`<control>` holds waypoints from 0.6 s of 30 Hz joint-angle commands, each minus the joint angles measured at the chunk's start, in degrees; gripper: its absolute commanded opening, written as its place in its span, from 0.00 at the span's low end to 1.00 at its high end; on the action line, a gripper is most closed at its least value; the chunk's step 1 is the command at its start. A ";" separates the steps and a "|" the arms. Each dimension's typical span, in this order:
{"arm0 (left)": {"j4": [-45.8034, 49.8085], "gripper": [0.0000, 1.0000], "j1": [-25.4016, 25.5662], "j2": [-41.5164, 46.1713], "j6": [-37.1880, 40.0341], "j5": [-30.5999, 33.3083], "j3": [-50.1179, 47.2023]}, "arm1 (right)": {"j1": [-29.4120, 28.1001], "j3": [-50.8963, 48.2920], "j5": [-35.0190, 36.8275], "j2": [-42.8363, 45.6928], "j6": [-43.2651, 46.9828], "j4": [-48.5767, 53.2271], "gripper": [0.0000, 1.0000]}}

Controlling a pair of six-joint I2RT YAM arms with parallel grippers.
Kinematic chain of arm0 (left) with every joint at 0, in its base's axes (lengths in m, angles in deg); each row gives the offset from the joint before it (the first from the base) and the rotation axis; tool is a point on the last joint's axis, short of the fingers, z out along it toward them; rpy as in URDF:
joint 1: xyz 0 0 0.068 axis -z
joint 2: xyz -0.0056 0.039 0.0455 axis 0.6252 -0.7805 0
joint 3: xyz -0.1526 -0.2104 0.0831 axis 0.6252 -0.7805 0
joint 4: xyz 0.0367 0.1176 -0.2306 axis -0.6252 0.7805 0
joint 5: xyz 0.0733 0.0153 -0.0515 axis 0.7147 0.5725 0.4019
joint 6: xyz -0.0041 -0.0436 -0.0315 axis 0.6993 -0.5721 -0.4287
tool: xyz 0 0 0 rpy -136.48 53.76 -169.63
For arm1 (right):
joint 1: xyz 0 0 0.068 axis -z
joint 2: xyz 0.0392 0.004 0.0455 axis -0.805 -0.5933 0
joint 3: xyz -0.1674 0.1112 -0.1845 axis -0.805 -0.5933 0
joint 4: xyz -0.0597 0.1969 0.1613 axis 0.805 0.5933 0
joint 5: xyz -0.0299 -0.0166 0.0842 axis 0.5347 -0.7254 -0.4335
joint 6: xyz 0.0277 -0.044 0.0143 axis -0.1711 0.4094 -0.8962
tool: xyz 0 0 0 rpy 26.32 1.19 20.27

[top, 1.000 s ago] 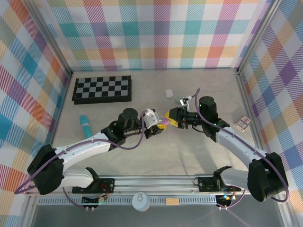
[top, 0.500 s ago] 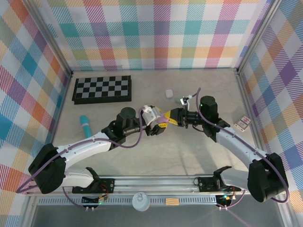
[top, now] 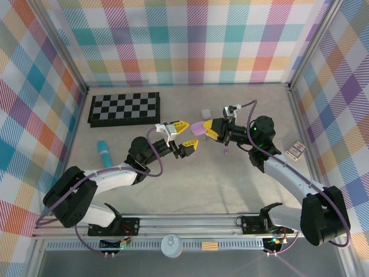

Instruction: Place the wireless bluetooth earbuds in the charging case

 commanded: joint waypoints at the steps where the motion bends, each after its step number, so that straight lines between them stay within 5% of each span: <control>1: -10.20 0.76 -0.56 -1.32 -3.09 -4.98 1.71 | -0.61 -0.56 0.18 -0.98 -3.86 -6.89 0.14; 13: -10.32 0.53 -0.52 -3.21 -3.58 -9.75 5.49 | -1.44 -1.00 0.94 -3.05 -5.81 -9.20 0.11; 18: -10.25 0.51 -0.58 -3.81 -3.32 -10.76 5.71 | -1.49 -0.77 1.09 -3.19 -6.44 -9.31 0.09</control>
